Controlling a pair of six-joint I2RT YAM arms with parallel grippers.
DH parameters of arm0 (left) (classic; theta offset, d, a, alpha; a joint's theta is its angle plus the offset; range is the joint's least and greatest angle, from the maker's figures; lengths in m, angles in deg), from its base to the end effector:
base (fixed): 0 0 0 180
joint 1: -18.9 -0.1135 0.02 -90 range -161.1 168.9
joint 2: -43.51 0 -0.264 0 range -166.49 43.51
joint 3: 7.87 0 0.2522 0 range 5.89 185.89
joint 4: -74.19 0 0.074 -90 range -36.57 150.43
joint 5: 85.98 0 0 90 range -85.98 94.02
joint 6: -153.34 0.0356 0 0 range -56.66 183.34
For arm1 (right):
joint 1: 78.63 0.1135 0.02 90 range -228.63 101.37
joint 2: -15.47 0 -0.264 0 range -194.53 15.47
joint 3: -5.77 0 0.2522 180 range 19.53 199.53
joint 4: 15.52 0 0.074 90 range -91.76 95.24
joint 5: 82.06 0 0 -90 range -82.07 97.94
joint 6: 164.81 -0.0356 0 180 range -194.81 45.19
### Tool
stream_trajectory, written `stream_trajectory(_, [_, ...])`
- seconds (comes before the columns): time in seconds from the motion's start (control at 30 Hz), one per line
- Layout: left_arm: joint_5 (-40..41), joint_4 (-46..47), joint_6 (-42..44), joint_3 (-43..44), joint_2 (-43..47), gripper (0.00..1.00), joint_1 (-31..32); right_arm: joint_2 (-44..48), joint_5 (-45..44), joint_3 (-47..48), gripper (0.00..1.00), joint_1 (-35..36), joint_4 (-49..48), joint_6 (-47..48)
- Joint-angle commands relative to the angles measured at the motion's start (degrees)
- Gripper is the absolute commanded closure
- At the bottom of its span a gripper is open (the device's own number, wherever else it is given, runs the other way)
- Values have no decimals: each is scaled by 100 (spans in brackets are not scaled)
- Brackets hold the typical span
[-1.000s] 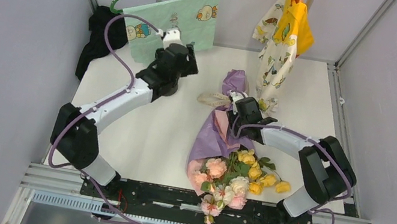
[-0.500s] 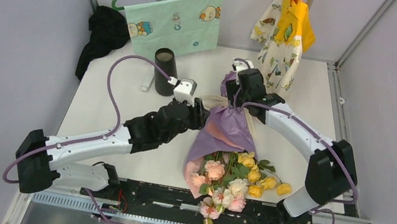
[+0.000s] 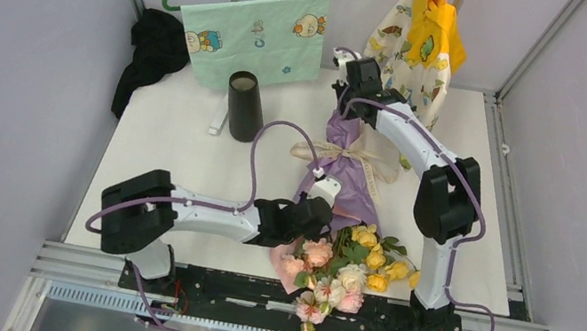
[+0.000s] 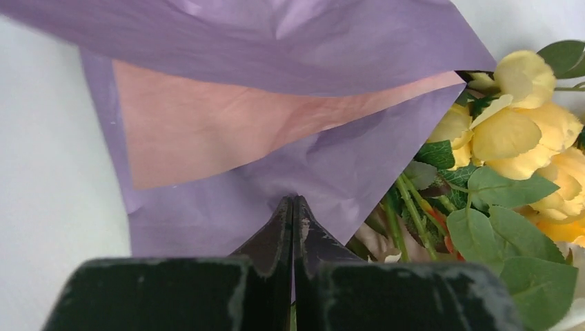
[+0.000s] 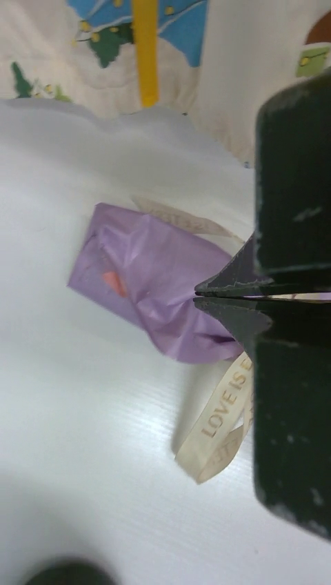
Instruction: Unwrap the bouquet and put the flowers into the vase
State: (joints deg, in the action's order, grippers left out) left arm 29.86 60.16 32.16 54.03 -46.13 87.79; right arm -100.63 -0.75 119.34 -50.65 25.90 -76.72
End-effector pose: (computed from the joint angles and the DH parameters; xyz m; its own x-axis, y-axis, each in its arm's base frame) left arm 0.1300 -0.2935 0.1895 -0.5793 0.2068 -0.7884 0.4940 0.8585 -0.1377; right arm 0.4147 0.2142 0.2637 -0.6248 -0.2946 -0.7230 -0.3471 0.9343 -0.0808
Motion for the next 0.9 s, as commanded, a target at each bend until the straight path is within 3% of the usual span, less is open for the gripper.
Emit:
stream_trajectory(0.0, [-424, 410, 306, 541, -401, 98, 19, -348, 754, 717, 100, 4, 325, 140])
stream_trajectory(0.17, [-653, 373, 305, 861, -1004, 98, 27, -809, 1187, 782, 100, -6, 319, 146])
stream_trajectory(0.37, [-40, -413, 137, 1206, -1537, 98, -14, -1208, 1263, 595, 100, -188, 460, 143])
stream_trajectory(0.5, [238, -805, -146, 1179, -1737, 98, -217, -703, 1191, -468, 100, -495, 18, 106])
stream_trajectory(0.7, [322, -1235, -430, 1046, -1796, 98, -1060, 351, 527, -2129, 100, -749, -332, 24])
stream_trajectory(0.87, [668, -1713, -226, 1794, -1918, 98, -1517, 1318, 181, -3427, 100, -789, -683, -105])
